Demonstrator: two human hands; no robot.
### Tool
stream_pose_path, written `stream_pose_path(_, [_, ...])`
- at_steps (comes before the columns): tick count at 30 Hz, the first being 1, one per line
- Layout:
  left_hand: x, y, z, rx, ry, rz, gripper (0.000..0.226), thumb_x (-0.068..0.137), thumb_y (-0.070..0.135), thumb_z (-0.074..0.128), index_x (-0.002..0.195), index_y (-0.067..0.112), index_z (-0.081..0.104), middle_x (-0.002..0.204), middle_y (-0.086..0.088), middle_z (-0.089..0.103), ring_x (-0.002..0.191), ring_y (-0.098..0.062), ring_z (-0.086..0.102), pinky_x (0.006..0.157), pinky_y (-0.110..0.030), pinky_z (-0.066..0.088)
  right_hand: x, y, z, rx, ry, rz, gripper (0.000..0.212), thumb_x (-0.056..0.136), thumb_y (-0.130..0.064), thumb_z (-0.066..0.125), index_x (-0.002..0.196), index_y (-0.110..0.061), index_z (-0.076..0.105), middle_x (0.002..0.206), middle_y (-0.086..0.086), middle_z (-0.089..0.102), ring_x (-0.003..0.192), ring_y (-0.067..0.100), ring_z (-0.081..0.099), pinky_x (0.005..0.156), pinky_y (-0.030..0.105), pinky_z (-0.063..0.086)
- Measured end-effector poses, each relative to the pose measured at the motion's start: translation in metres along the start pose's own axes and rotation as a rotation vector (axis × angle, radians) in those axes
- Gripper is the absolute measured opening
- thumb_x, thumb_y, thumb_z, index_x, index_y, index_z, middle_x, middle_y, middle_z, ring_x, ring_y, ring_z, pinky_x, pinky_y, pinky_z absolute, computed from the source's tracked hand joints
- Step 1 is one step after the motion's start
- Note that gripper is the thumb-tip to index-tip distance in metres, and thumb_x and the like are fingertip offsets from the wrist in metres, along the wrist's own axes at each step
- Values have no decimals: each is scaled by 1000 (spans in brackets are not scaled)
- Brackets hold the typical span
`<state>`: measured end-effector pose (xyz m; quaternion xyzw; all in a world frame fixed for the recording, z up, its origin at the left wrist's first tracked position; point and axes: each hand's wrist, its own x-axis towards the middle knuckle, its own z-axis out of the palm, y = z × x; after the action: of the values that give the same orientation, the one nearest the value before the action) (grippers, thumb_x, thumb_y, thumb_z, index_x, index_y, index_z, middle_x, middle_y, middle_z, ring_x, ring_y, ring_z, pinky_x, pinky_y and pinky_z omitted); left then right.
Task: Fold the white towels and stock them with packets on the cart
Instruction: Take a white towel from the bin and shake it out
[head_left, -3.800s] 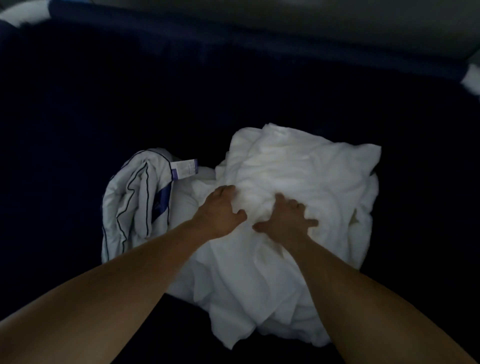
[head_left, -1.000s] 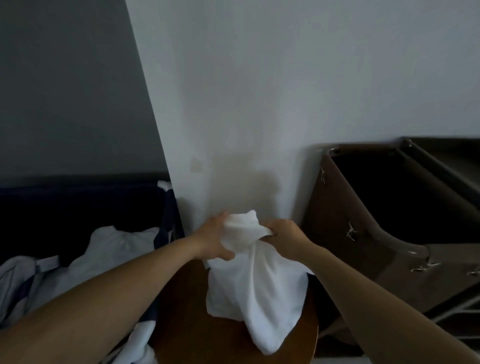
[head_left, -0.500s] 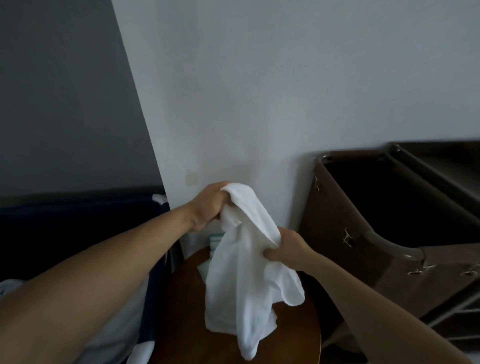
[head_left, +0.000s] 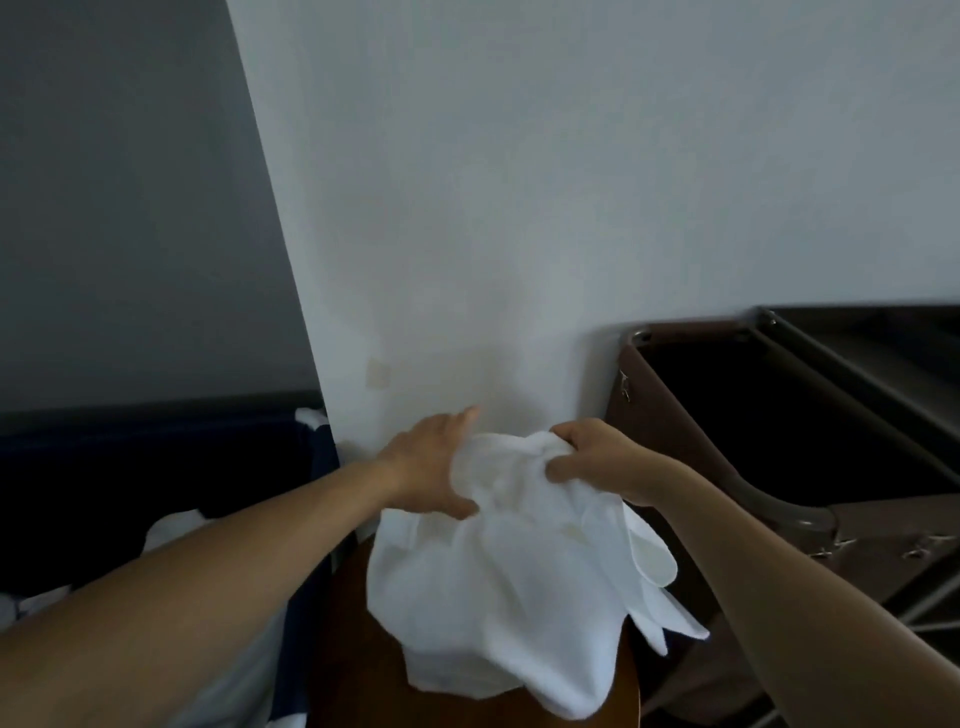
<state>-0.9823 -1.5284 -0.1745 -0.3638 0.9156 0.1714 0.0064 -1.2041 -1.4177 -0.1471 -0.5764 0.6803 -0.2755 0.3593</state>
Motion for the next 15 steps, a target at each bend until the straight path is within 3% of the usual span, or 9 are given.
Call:
stream_pose_path(2, [3, 20, 6, 122, 128, 163, 121, 67, 61, 76, 154, 30, -2, 154, -2, 32, 137, -23, 36, 111, -44, 37, 2, -4, 3, 35, -56, -6, 28, 62, -20, 69, 87, -9, 70, 82, 13, 69, 74, 23, 64, 72, 40, 54])
stream_pose_path(3, [5, 27, 9, 104, 140, 188, 112, 70, 58, 76, 153, 27, 7, 147, -2, 44, 128, -24, 45, 105, -43, 42, 1, -5, 5, 36, -67, -13, 27, 63, -21, 70, 87, -8, 70, 80, 11, 68, 73, 22, 64, 71, 39, 53])
stream_pose_path(6, [10, 31, 14, -40, 6, 118, 50, 85, 35, 69, 127, 14, 53, 119, -6, 63, 108, -29, 60, 92, -43, 50, 3, -4, 4, 4, -28, -20, 21, 70, -20, 75, 89, -12, 71, 85, 12, 70, 76, 21, 66, 73, 39, 55])
stream_pose_path(8, [10, 31, 15, -116, -38, 82, 30, 87, 24, 65, 110, 5, 61, 108, -11, 64, 101, -31, 60, 86, -40, 50, 2, 2, 3, -37, 23, -17, 17, 77, -13, 77, 92, -17, 70, 90, 8, 72, 82, 20, 68, 77, 35, 56])
stream_pose_path(11, [7, 32, 8, -310, -10, 41, 21, 85, 16, 66, 99, 1, 64, 96, -12, 65, 91, -30, 62, 73, -34, 48, 2, 15, 2, -151, 133, -20, 25, 81, -18, 78, 102, -20, 65, 97, 1, 68, 95, 22, 66, 82, 33, 54])
stream_pose_path(15, [8, 24, 0, -578, 34, -65, 24, 89, 19, 66, 110, 10, 66, 104, -6, 68, 94, -25, 66, 83, -38, 57, 0, 39, 14, -285, 382, -43, 64, 81, -39, 78, 134, -20, 49, 121, -8, 46, 109, 14, 50, 91, 29, 45])
